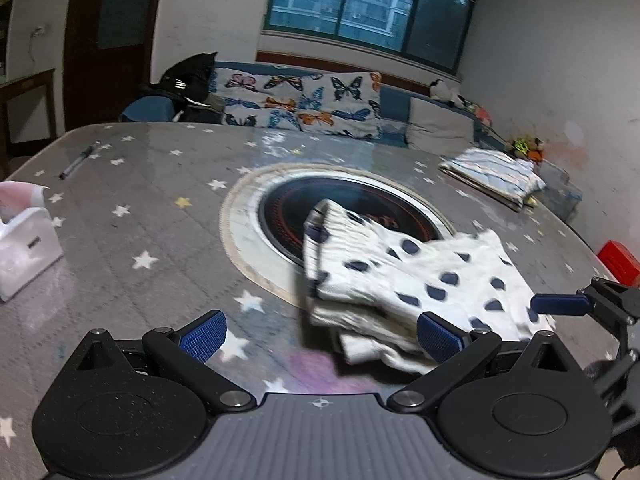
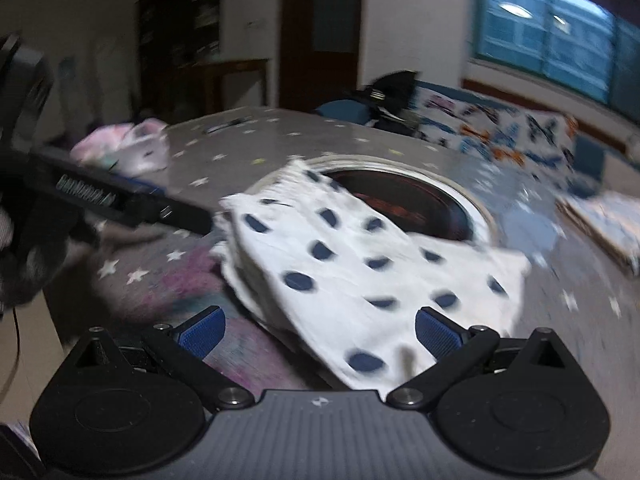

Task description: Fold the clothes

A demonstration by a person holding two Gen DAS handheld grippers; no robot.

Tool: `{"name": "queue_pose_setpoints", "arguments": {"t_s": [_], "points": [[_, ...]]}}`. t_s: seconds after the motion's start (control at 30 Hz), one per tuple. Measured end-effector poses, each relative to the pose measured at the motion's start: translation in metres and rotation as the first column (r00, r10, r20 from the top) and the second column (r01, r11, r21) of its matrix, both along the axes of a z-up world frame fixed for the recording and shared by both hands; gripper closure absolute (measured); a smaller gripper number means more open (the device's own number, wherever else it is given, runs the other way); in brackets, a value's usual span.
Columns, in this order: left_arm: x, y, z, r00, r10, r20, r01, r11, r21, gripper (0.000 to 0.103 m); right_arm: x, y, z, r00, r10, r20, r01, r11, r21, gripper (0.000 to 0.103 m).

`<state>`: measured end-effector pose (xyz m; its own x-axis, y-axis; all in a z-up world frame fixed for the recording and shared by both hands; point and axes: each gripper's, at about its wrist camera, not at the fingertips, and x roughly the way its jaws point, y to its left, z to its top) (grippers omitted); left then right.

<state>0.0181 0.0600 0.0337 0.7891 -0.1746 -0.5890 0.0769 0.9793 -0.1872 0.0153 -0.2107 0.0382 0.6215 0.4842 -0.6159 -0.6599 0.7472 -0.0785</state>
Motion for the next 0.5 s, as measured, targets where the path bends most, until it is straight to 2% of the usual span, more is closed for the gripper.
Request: {"name": "queue_pose_setpoints", "arguments": {"t_s": [0.13, 0.3, 0.37, 0.47, 0.5], "points": [[0.008, 0.014, 0.005, 0.999, 0.044, -0.008, -0.045, 0.998, -0.042, 0.000, 0.001, 0.035, -0.001, 0.994, 0.099, 0.041, -0.094, 0.988, -0.120, 0.007], [0.012, 0.025, 0.011, 0.998, 0.069, -0.006, -0.069, 0.993, -0.092, 0.000, 0.000, 0.070, -0.010, 0.974, 0.206, 0.096, -0.173, 0.945, -0.278, 0.013], [0.014, 0.028, 0.012, 0.998, 0.065, -0.011, -0.066, 0.991, -0.120, 0.000, 0.000, 0.081, -0.015, 0.965, 0.236, 0.113, -0.186, 0.922, -0.340, 0.019], [0.015, 0.029, 0.013, 0.998, 0.055, -0.017, -0.057, 0.986, -0.154, 0.000, 0.004, 0.089, -0.020, 0.961, 0.249, 0.122, -0.186, 0.904, -0.385, 0.030], [0.016, 0.029, 0.014, 0.999, 0.051, -0.019, -0.053, 0.985, -0.165, 0.000, 0.007, 0.090, -0.020, 0.962, 0.247, 0.116, -0.187, 0.905, -0.382, 0.038]]}}
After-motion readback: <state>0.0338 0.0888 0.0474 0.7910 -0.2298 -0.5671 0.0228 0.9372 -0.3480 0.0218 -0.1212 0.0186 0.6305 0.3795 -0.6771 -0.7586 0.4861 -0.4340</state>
